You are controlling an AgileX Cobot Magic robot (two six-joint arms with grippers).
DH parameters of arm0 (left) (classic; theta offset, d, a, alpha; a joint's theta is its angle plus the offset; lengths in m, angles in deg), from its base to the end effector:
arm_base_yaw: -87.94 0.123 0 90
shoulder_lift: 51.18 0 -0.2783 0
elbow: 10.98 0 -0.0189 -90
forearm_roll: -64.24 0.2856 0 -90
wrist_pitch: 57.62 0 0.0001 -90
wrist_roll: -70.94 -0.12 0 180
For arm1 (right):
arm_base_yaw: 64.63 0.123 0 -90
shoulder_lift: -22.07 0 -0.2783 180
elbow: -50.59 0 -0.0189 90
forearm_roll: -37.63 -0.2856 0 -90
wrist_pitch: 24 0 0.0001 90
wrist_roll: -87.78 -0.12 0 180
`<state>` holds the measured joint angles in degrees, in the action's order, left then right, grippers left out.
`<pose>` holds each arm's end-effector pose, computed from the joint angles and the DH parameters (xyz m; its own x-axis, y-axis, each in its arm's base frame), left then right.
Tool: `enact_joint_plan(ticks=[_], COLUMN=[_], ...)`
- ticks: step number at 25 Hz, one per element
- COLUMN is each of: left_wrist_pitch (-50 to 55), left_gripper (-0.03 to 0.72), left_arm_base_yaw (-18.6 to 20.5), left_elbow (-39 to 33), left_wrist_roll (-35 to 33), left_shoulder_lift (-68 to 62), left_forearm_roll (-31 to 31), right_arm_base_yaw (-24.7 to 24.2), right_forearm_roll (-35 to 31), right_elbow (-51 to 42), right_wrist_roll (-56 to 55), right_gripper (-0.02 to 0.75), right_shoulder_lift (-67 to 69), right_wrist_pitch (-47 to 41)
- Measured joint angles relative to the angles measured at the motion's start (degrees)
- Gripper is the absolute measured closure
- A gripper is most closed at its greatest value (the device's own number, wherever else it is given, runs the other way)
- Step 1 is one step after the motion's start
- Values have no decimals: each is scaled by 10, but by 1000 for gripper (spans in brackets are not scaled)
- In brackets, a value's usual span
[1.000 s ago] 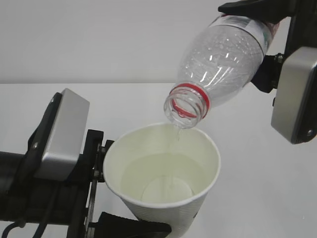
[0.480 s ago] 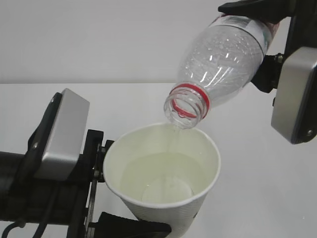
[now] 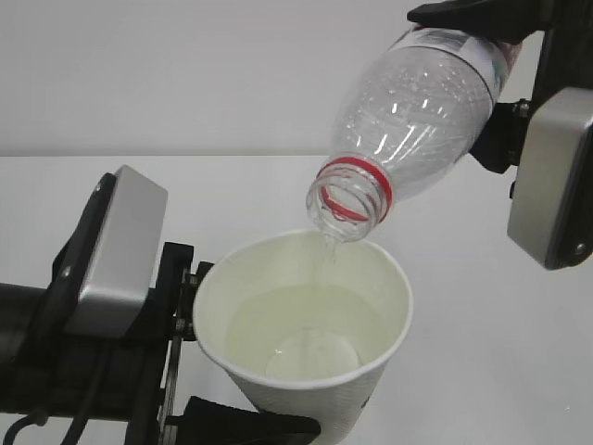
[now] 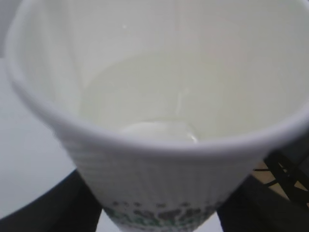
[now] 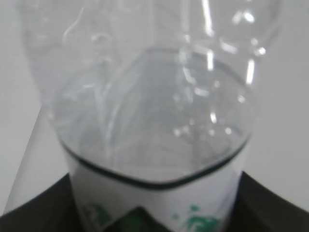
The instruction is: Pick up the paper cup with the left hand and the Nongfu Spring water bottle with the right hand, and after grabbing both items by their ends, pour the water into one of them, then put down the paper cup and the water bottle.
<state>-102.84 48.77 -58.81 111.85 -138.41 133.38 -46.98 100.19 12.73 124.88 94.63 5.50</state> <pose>0.1691 -0.2403 0.1737 0.0208 0.3239 -0.9459 0.9942 0.0931 0.0538 0.2683 0.1403 0.2956 0.6935 -0.7176 0.0649 -0.0207 -0.1098 -0.9937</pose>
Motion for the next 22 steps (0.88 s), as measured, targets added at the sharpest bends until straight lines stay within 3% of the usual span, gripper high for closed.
enact_joint_plan(ticks=[22], left_wrist_pitch=[1], left_gripper=[198], left_arm_base_yaw=[0], left_elbow=[0], left_wrist_roll=[0], left_shoulder_lift=[0], left_forearm_roll=[0], right_arm_base_yaw=[0], right_forearm_roll=[0], right_elbow=[0], right_wrist_roll=[0], right_gripper=[269], right_shoulder_lift=[0], right_wrist_pitch=[8])
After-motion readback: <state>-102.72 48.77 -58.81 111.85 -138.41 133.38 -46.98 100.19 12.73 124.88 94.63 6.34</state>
